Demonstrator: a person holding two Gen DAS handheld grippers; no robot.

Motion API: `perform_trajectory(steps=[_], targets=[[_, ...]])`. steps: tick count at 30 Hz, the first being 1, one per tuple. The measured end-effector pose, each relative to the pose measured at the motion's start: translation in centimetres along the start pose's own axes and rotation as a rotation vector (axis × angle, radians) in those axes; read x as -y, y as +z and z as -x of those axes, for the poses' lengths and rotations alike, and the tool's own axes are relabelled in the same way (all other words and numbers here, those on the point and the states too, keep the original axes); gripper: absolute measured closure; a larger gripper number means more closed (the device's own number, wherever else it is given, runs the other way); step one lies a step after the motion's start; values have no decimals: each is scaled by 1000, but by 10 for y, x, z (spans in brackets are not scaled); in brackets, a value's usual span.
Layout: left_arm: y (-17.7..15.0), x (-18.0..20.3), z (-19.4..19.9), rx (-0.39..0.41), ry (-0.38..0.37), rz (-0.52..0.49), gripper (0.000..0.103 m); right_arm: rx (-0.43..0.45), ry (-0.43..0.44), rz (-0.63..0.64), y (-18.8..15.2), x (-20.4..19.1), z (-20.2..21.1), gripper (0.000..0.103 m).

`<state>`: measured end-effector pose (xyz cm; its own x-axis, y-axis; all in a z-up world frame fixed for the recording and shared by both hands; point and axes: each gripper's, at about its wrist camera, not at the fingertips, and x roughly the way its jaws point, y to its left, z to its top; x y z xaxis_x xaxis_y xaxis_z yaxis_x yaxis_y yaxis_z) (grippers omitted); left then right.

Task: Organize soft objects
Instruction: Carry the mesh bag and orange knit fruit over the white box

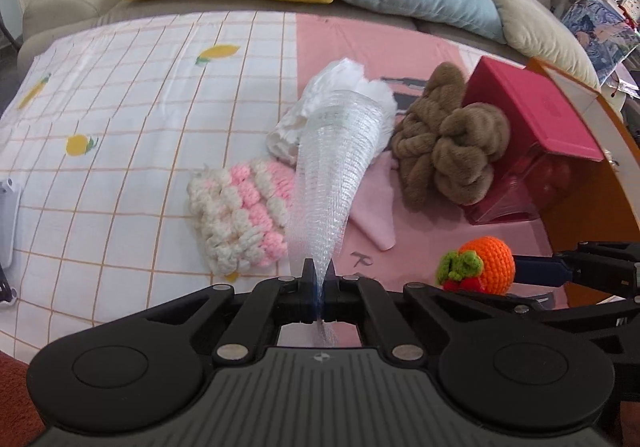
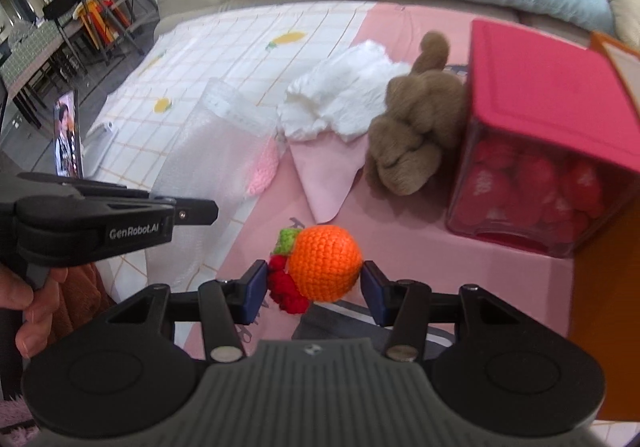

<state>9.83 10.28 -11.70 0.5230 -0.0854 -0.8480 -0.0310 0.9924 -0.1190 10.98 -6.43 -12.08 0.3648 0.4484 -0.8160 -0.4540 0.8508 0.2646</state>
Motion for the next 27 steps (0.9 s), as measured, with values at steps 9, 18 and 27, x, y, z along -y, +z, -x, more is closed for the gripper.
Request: perform_trajectory(steps=[9,18,27], targets=[[10,47,41,86,-42,-84,102,119,-14,-66,1,18,51,53],[22,89,73,151,-126,-142,102,267,-57,-147,-6,48,111,53],[47,155,91,191,-293,-259,102,344,-174,-230,-25,98,152,53]])
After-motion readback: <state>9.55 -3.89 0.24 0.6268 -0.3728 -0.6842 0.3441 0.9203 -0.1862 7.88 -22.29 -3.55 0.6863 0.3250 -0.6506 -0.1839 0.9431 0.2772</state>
